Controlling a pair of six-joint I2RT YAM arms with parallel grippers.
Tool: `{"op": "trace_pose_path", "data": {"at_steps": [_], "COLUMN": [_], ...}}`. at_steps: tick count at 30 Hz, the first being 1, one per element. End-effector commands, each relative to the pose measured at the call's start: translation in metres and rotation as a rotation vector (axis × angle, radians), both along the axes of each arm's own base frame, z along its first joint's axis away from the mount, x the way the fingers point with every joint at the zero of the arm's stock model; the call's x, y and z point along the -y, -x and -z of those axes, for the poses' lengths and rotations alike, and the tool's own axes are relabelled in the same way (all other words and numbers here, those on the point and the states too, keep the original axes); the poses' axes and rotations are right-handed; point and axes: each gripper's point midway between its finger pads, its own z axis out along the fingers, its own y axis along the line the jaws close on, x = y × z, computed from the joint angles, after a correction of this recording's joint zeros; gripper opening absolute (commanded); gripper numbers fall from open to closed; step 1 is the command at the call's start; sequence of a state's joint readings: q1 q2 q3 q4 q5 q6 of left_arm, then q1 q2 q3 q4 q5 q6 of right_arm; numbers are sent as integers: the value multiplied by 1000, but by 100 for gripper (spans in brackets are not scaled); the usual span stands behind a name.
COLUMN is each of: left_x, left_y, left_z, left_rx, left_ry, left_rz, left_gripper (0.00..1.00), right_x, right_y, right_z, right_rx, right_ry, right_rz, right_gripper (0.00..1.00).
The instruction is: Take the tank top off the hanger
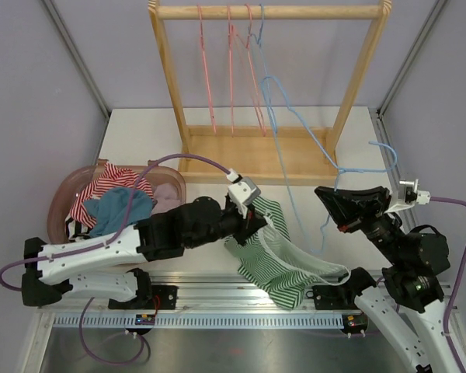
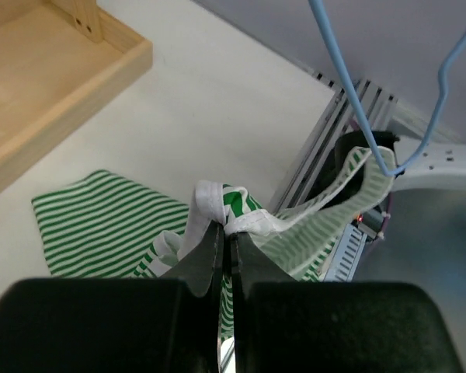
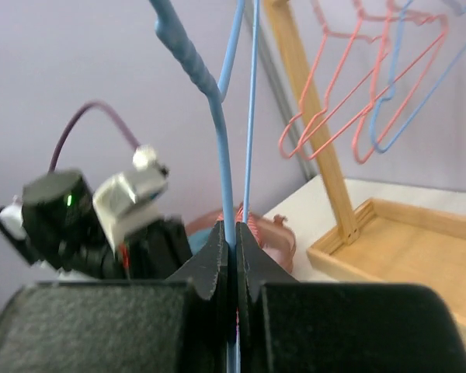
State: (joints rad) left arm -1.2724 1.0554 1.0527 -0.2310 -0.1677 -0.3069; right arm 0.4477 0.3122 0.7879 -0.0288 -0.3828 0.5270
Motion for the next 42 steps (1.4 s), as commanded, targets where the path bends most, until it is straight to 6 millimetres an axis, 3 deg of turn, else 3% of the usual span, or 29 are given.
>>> {"op": "trace_pose_path", "data": {"at_steps": [1,2,3,4,5,6,9,10,11,13,14,16,19,26,27,28,29,30,32,33,34,36,37,38,39,40,41,42], "left_x": [14,9,1,-9,-15,-24,-47,-55,-60,-71,-75,-86,-102,-142,-144,-147,-155,-158,-166,-169,-171,-175,-176,-176,-175,-175,-174,-173], "left_y": [-4,-17,-23,-36,-42,-44,-60,-67,-71,-75,-76,-75,-71,-56,-53,-51,-48,-47,-44,-43,-42,-41,-41,-40,-38,-37,-36,-35], "left_z": [16,26,39,42,48,56,68,71,72,77,78,73,64,51,50,50,49,49,48,47,51,50,52,56,57,59,64,67], "left_rx": [-17,-18,-29,-36,-38,-59,-76,-94,-109,-146,-151,-154,-147,-139,-139,-139,-140,-139,-138,-134,-134,-131,-133,-133,-139,-140,-144,-147], "left_ry": [-17,-54,-106,-118,-145,-178,-232,-242,-248,-256,-262,-252,-241,-296,-305,-313,-322,-323,-315,-310,-316,-305,-308,-312,-308,-310,-315,-316], "left_rz": [-42,-128,-180,-281,-332,-380,-524,-564,-584,-615,-623,-638,-655,-656,-639,-634,-635,-635,-634,-634,-634,-636,-637,-632,-619,-614,-604,-594], "left_gripper": [0,0,0,0,0,0,7,14,14,18,43,75,99,99,99,99,99,99,99,99,99,99,99,99,99,99,99,99], "right_x": [44,55,68,76,84,88,87,88,80,73,72,67,61,30,28,18,14,12,1,-1,-12,-23,-33,-37,-37,-46,-49,-49], "right_y": [-3,-6,-31,-40,-55,-61,-80,-81,-95,-112,-117,-134,-158,-217,-221,-237,-242,-245,-265,-267,-282,-289,-304,-309,-311,-325,-328,-328], "right_z": [-60,-67,-44,-43,-14,-6,17,8,25,21,23,15,-1,-31,-49,-39,-41,-59,-52,-68,-55,-68,-56,-56,-72,-53,-52,-67], "right_rx": [158,165,31,-9,-129,-172,-297,-310,-381,-411,-432,-445,-435,-398,-368,-394,-392,-361,-374,-344,-366,-320,-328,-319,-286,-318,-320,-295], "right_ry": [-273,-242,-195,-125,-37,4,154,161,236,296,321,372,412,499,480,513,515,491,520,502,534,530,554,556,532,567,569,538], "right_rz": [195,276,405,481,566,604,654,658,656,655,662,676,701,675,676,660,655,654,640,637,611,575,555,548,555,537,530,534], "right_gripper": [0,0,0,0,0,0,0,0,0,0,0,0,0,0,0,0,0,0,0,0,0,0,0,0,0,0,0,0]}}
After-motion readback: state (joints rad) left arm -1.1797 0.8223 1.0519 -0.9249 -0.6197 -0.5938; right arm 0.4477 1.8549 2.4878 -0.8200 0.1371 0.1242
